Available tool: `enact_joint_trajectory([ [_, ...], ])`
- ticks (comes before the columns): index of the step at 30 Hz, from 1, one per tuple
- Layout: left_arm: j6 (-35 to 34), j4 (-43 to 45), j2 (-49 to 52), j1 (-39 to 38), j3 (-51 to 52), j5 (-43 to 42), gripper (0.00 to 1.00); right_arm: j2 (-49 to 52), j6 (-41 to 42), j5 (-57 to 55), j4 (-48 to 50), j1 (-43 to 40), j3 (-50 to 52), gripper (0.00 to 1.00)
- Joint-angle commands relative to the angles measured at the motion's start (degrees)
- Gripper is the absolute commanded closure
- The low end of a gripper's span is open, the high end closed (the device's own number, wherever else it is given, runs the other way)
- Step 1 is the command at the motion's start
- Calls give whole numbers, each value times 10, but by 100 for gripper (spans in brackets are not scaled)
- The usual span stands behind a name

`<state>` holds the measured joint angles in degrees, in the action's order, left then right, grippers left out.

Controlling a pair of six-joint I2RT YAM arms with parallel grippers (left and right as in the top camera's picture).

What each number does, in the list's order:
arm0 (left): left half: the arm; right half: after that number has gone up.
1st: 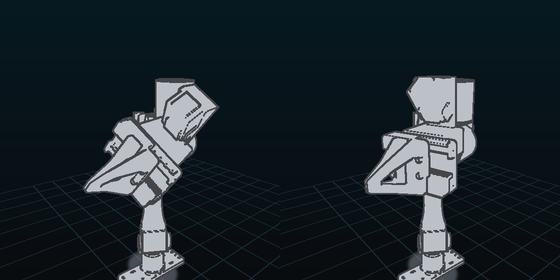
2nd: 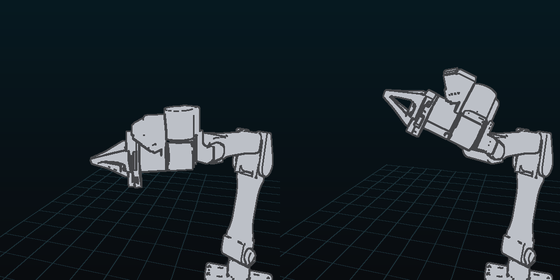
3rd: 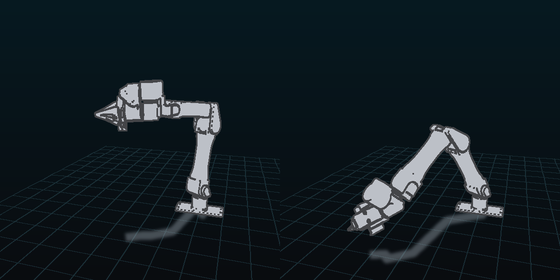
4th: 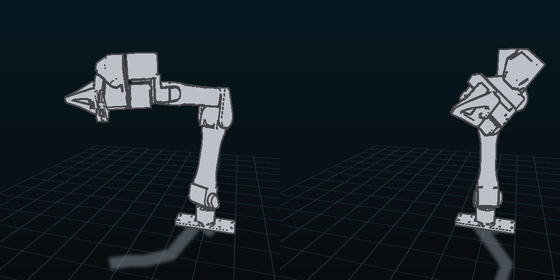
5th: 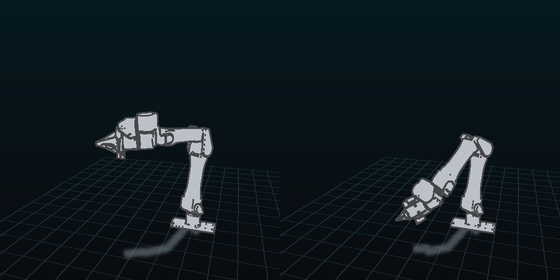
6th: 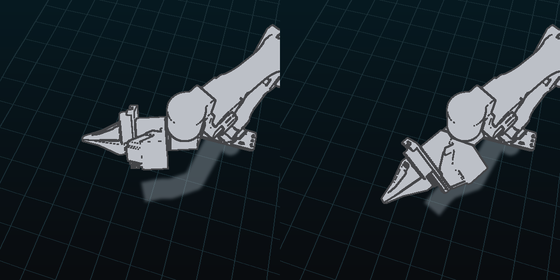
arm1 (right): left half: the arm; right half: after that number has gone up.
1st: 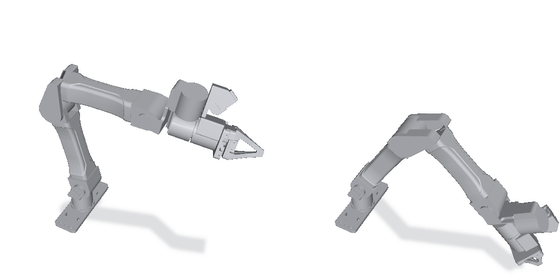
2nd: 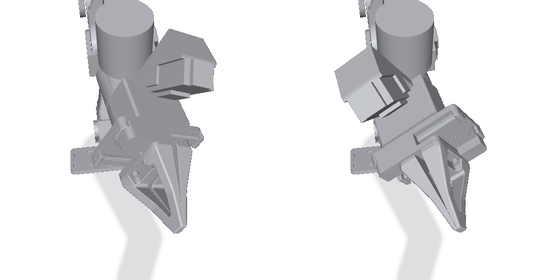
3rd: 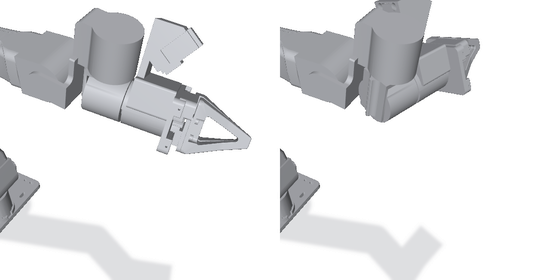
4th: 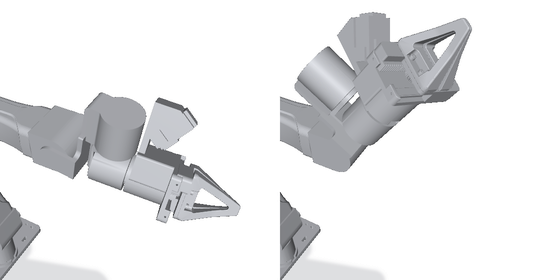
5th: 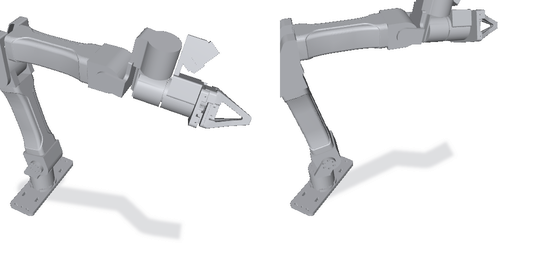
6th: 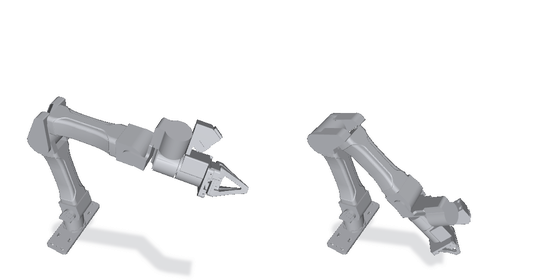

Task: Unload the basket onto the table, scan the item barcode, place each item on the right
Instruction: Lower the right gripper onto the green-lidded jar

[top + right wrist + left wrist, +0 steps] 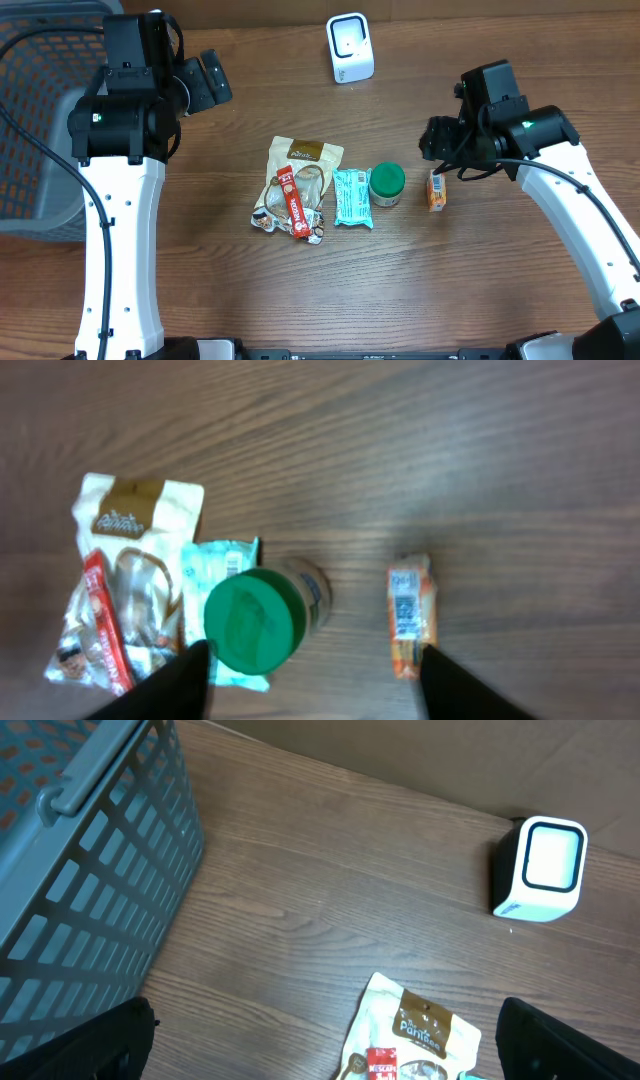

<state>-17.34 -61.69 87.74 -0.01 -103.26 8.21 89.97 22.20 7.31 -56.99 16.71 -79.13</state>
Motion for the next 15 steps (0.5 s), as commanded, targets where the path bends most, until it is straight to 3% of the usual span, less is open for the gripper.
enact_joint_trajectory([
  [1,11,2,-9,0,-9,1,0,-2,3,5,-18,3,-26,48],
  [7,11,2,-9,0,-9,1,0,-2,-8,5,-99,1,-165,46],
  [11,11,2,-9,0,-9,1,0,-2,-17,5,-126,7,-240,35],
  [15,11,2,-9,0,-9,1,0,4,-17,2,-129,14,-245,29],
])
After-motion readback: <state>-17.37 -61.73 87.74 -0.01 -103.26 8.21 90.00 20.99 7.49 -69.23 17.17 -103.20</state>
